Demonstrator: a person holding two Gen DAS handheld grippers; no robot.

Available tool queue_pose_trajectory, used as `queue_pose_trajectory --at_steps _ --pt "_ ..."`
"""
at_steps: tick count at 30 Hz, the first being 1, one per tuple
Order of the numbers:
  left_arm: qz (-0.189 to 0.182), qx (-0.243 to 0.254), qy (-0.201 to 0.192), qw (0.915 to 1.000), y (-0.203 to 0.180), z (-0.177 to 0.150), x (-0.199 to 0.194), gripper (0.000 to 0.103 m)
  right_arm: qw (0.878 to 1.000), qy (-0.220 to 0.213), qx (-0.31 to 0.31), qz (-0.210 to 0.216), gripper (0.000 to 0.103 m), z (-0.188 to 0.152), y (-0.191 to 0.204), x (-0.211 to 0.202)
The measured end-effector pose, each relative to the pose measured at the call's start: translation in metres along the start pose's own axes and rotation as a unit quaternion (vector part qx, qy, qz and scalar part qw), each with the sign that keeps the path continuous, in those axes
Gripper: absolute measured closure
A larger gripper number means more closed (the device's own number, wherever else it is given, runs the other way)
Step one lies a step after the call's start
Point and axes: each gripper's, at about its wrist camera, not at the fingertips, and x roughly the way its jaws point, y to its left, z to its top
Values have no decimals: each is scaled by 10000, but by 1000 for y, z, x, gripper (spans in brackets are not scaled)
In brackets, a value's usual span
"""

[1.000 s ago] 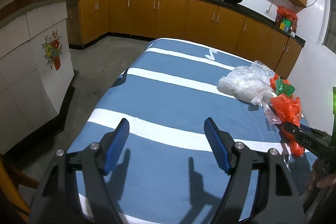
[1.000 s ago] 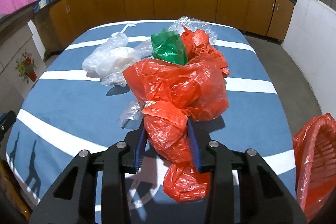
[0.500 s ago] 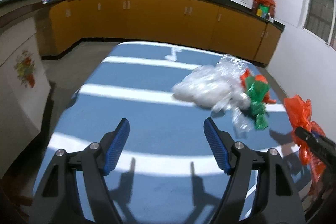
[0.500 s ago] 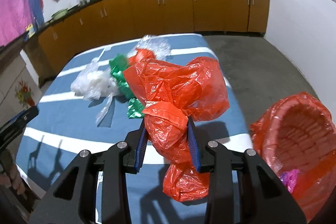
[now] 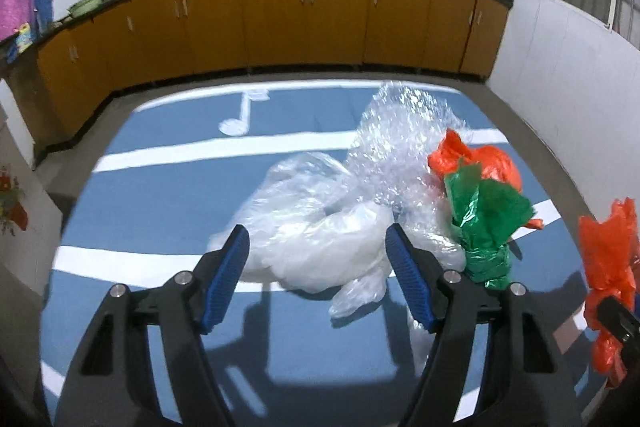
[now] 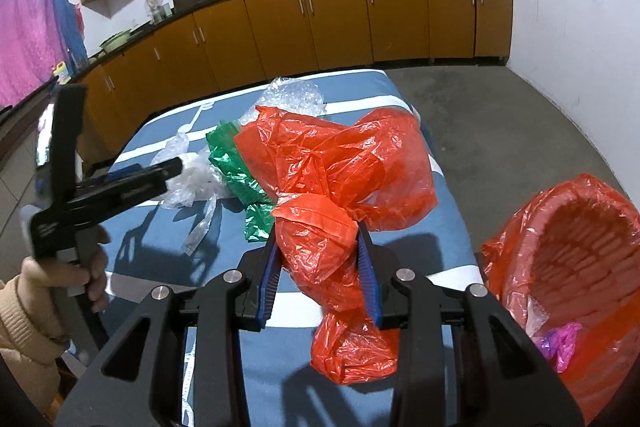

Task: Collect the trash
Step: 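Grasp a large red bag with the right tool while the left tool grasps a clear plastic bag, then carry the red and clear bags over the basket and open both tools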

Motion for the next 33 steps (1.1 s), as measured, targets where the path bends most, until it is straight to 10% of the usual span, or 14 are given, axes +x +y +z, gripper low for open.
queue_pose_trajectory --at_steps 13,33 --pt "-92 258 68 9996 4 -10 15 87 9999 59 108 29 67 -4 -3 1" --pt "-704 188 -778 9943 -15 -27 -125 91 9979 -586 212 -198 67 -8 -23 -81"
